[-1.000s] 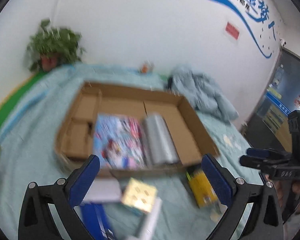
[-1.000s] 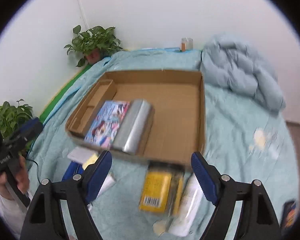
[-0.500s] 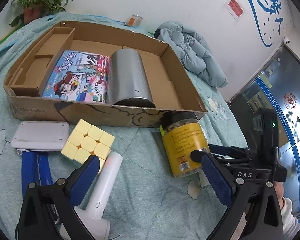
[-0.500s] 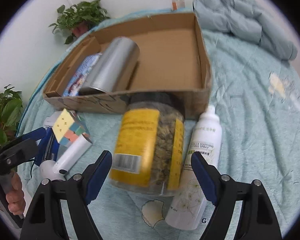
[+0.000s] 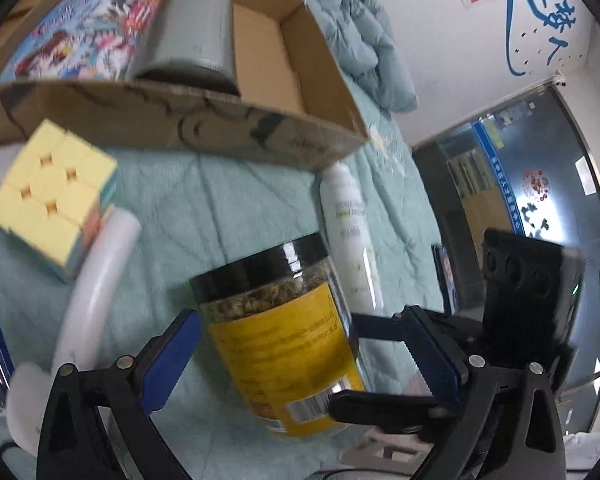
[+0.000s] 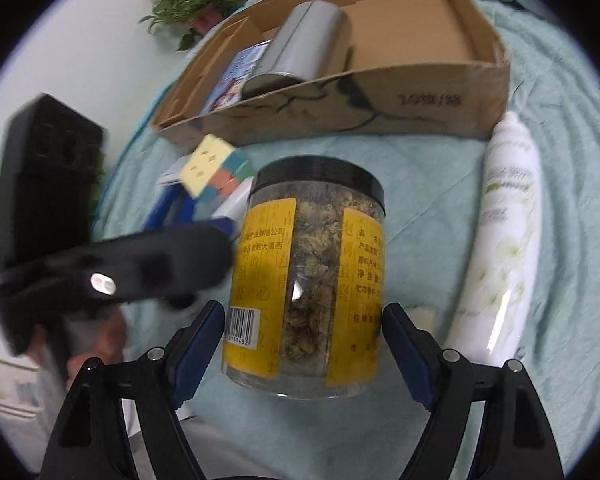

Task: Organize rigid objects
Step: 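Move both grippers to the yellow-labelled jar and close around it, then lift the jar with both grippers and carry it over the box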

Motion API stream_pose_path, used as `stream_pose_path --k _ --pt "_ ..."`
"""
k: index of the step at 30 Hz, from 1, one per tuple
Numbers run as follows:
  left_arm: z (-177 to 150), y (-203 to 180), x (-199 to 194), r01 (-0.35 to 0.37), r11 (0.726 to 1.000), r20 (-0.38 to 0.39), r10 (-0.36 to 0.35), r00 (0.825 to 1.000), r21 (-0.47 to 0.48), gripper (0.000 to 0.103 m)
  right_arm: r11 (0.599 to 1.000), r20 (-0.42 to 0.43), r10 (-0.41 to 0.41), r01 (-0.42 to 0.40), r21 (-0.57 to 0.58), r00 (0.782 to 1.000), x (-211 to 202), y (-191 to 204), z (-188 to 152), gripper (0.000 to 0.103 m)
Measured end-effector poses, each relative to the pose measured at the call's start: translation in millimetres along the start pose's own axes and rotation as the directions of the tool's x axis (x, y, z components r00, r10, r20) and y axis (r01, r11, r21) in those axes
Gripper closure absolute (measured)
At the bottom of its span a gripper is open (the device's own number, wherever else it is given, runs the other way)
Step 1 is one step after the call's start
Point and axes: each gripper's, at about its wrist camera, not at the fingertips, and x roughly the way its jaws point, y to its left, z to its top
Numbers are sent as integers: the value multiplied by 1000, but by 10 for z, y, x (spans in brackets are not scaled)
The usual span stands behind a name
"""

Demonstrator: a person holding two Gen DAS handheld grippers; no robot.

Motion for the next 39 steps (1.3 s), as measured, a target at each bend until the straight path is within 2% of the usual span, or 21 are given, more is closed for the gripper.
stream_pose_path --k 2,5,9,13,24,31,39 --pt "-73 40 29 5 1000 -10 -6 1000 -25 4 999 -13 45 -45 16 999 -33 -49 -9 21" --pt "-132 30 74 -1 1000 -20 0 1000 -25 5 1000 -38 3 -3 -5 999 59 -85 -9 22" --pt "-144 27 160 -55 998 -36 54 998 -18 7 997 -83 74 -74 2 994 309 -27 5 22" --pt "-164 62 234 -114 993 -43 112 993 -34 16 999 -61 34 -37 -39 998 397 96 16 19" --pt "-242 41 246 -131 991 -20 131 991 -19 17 998 -8 -36 36 -47 999 487 243 -5 17" --pt "-248 -215 -24 -139 989 81 135 988 55 18 986 87 -117 127 -112 989 276 428 7 18" --pt "-101 -584 -481 -144 976 222 106 969 161 18 960 241 -161 209 -188 957 -71 768 143 18"
